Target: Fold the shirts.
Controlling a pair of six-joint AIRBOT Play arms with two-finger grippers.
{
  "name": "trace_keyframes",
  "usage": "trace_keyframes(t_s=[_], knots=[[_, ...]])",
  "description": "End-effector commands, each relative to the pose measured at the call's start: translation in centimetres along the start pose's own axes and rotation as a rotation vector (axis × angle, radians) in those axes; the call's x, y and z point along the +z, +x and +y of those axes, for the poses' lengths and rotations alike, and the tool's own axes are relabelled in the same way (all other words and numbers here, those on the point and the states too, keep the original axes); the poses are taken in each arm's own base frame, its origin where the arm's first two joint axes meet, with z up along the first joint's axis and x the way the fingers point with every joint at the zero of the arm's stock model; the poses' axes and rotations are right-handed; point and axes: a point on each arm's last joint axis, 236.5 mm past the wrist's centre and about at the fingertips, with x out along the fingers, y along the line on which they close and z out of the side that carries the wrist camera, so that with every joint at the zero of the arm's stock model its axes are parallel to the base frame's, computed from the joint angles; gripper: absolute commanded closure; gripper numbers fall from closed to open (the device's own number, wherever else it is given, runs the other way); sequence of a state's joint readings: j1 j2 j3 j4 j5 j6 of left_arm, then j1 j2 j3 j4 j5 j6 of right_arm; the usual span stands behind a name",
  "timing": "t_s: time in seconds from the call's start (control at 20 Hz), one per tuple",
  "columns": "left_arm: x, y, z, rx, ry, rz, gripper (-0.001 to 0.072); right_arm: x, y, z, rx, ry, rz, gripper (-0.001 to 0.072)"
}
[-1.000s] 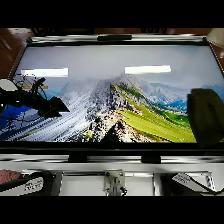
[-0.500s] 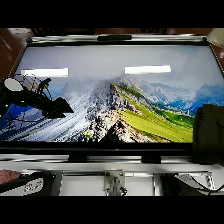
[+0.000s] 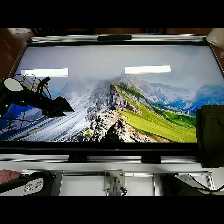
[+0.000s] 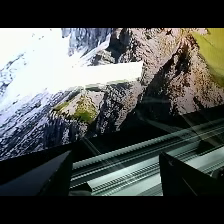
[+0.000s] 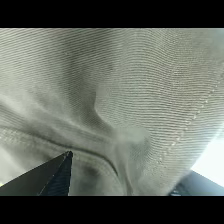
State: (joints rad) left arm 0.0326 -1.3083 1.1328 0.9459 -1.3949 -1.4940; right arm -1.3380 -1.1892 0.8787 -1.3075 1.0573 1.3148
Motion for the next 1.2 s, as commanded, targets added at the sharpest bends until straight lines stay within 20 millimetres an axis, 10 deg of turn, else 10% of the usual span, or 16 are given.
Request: trace_keyframes(t_s=[0.0,0.2,0.35,0.45,0.7,0.75,0.8,0.95,1.15], knots=[[0.4,-0.2,0.7,0.036,0.018,-0.016,0.0106,1.0,-3.4,0.5,-0.013,-0.002,-0.043,0.0093],[1.2,-3.2,4.2,0.254,0.096,-0.021,0.0107,3.6,-12.0,0.8,-0.080,0.074,-0.195,0.0094],[4.0,-6.6,4.0,0.340,0.154,-0.124,0.0108,6.1,-17.8,5.2,0.000,0.028,-0.345,0.0095],[6.4,-8.5,2.3,0.338,0.196,-0.228,0.0383,6.1,-19.5,12.8,0.128,-0.161,-0.381,0.0096],[8.0,-9.6,3.2,0.635,0.285,-0.274,0.0368,-7.1,-15.1,32.9,0.178,-0.785,-0.239,0.0095],[7.5,-8.7,3.4,0.671,0.307,-0.227,0.0147,-10.8,-12.9,34.7,0.113,-0.873,-0.182,0.0094],[7.0,-7.5,3.4,0.674,0.304,-0.182,-0.0013,-14.4,-10.8,35.8,0.081,-0.929,-0.104,0.0094],[5.2,-5.1,4.0,0.686,0.288,-0.076,-0.0013,-23.0,-6.0,36.9,0.070,-1.033,0.158,0.0094],[4.2,-2.9,4.4,0.686,0.328,-0.039,-0.0013,-24.5,-5.1,37.0,0.071,-1.038,0.209,0.0094]])
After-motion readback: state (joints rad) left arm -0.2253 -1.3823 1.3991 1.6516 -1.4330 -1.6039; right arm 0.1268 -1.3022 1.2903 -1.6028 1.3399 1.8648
